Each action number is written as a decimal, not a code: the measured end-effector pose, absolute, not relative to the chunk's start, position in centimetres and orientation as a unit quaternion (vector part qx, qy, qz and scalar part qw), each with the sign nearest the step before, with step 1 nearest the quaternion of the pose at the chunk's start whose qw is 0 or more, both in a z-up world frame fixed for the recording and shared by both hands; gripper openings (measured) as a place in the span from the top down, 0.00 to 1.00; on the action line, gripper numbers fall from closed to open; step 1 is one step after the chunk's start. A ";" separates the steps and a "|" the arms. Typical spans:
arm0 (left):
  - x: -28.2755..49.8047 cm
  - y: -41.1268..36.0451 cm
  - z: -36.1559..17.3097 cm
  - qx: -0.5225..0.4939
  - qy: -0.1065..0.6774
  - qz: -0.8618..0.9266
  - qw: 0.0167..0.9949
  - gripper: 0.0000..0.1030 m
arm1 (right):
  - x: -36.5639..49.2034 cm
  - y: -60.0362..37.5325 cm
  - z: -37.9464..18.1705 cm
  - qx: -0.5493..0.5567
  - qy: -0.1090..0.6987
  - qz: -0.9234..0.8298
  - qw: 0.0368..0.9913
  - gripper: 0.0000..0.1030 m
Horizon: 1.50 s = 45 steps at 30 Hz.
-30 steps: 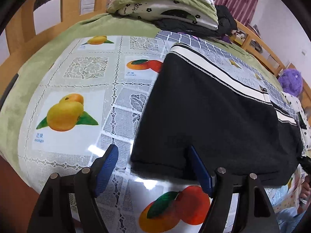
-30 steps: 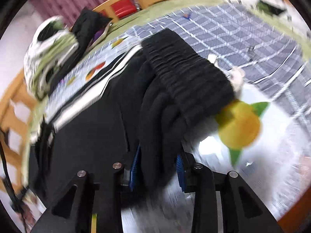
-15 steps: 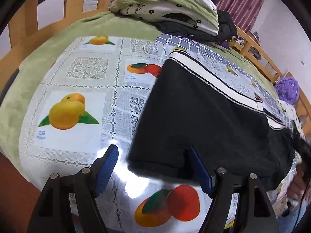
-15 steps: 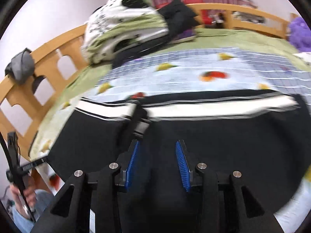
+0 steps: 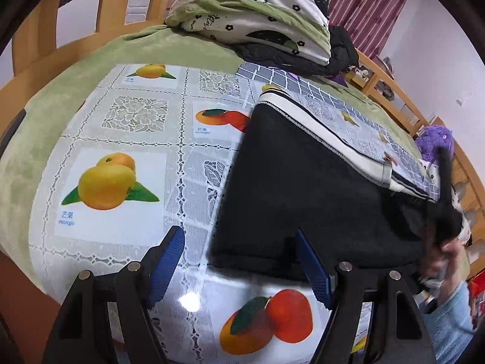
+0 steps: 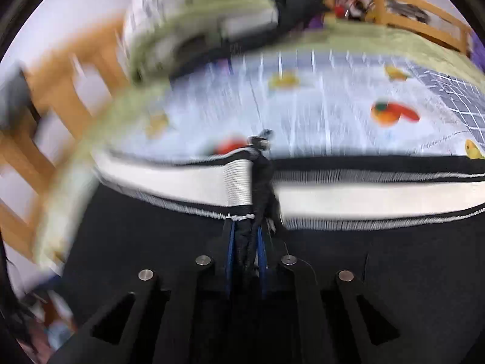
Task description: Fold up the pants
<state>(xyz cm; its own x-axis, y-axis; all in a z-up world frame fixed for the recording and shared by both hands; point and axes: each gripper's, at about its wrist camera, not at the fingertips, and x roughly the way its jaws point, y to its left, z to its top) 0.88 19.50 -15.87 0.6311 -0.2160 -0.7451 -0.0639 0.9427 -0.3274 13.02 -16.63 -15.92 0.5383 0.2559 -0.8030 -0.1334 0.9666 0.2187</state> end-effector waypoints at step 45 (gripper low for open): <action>1.9 -11.0 -8.7 -0.051 0.425 -0.265 0.864 0.88 | -2.9 -40.3 -11.6 0.161 0.389 0.019 0.907 0.51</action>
